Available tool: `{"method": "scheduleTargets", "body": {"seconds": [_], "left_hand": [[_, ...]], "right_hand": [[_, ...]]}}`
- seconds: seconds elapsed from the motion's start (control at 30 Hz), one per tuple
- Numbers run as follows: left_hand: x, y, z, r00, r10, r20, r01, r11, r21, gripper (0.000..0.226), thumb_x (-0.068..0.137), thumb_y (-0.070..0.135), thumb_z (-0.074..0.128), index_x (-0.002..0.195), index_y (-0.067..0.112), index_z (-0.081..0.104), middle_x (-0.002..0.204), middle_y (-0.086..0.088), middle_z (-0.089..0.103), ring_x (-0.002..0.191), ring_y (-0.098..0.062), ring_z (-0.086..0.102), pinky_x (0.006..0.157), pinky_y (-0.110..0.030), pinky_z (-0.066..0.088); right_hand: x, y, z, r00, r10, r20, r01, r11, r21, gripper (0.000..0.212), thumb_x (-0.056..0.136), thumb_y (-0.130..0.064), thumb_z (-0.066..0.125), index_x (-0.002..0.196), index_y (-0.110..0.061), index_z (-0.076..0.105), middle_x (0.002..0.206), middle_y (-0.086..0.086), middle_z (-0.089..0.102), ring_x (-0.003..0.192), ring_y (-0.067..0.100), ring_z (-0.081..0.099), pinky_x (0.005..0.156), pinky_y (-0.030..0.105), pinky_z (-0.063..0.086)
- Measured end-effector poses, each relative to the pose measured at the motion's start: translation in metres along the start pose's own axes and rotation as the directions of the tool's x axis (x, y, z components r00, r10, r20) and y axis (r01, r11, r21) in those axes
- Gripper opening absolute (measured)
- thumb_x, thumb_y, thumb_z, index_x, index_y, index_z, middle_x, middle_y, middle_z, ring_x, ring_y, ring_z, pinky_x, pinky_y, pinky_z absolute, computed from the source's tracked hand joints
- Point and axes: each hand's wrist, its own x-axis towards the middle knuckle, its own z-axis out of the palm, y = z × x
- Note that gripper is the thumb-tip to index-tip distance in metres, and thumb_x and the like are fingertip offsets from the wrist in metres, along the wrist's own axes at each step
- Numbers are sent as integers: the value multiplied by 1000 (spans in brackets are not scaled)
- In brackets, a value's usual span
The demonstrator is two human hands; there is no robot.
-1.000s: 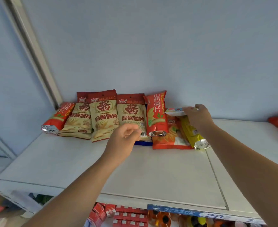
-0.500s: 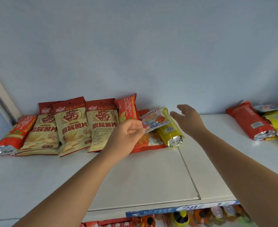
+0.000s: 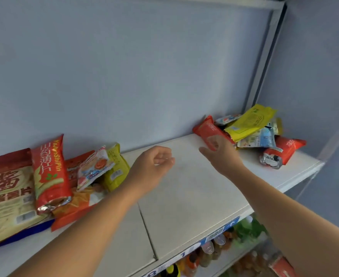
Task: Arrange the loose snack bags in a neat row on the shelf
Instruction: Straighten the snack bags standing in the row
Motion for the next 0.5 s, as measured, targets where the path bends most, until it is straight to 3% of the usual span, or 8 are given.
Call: {"method": "scheduleTargets", "body": {"seconds": [0.17,0.23,0.3,0.37,0.5], "left_hand": [[42,14,67,998,-51,25,51,999,-7,17,91,26,72,107,31,68,109,12,74,102,0,68,92,-22,53],[53,17,90,996,-81,30,82,996,-19,18,91,24,72,106,31,67,109,11,74,103,-1,68,91,-21,53],[60,17,108,995,-96,30,96,995,-8,17,91,24,72,106,30,67,110,11,74,103,0,68,88,-15,51],[64,15,119,993,-115,34,114,993,11,16,91,24,72,105,32,67,110,12,73,101,3,67,81,-6,48],[72,8,120,987,-159,24,159,987,16,15,91,25,73,102,33,68,110,11,74,99,1,69,79,-13,53]], "right_hand": [[47,62,-32,984,179,-11,-179,984,-4,47,83,-44,77,116,-13,62,112,8,69,101,31,65,88,43,54],[66,86,-32,961,273,37,-274,960,50,56,75,-55,78,108,-12,62,107,10,71,96,31,66,88,44,56],[83,104,-23,927,364,86,-371,925,82,89,62,-75,74,120,-9,59,115,13,70,104,33,66,95,48,55],[96,114,-11,891,441,108,-448,893,42,112,61,-85,69,137,-5,50,131,17,61,121,36,59,105,48,49],[107,113,6,867,496,52,-498,866,44,110,72,-77,72,149,-8,37,146,18,45,136,37,45,115,49,39]]}}
